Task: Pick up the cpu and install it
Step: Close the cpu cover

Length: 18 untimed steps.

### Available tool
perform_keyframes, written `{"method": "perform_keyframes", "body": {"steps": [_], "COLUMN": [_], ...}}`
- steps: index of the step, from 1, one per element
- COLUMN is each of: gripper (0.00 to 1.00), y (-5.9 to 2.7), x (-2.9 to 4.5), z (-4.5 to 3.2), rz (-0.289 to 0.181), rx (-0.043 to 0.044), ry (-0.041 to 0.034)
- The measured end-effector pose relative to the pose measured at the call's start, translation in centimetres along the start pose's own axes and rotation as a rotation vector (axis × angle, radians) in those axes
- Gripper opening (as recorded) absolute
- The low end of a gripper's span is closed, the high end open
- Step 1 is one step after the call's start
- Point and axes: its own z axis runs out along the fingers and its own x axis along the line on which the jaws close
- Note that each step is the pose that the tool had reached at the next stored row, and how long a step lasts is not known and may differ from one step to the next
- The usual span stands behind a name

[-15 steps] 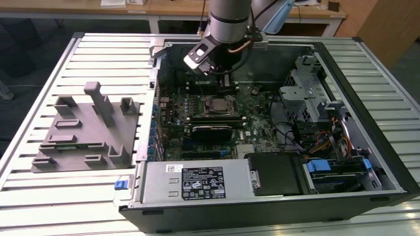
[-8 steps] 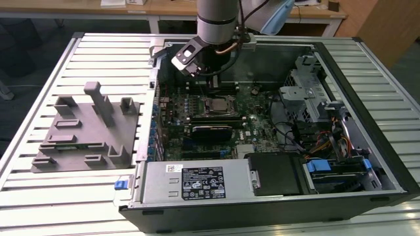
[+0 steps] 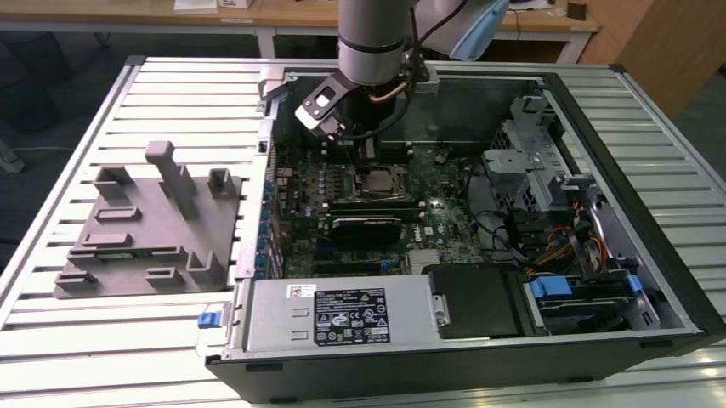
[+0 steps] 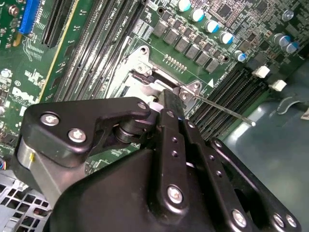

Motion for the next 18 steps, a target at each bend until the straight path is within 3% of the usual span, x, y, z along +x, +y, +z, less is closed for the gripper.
{"method": "perform_keyframes", "body": {"steps": [7, 18], "gripper": [0.11, 0.11], "y": [0.0, 0.0], "x": [0.0, 0.01], "z": [0.86, 1.29], "rz": [0.0, 0.0], "rx": [0.0001, 0.0002], "ry": [-0.0001, -0.0003]}}
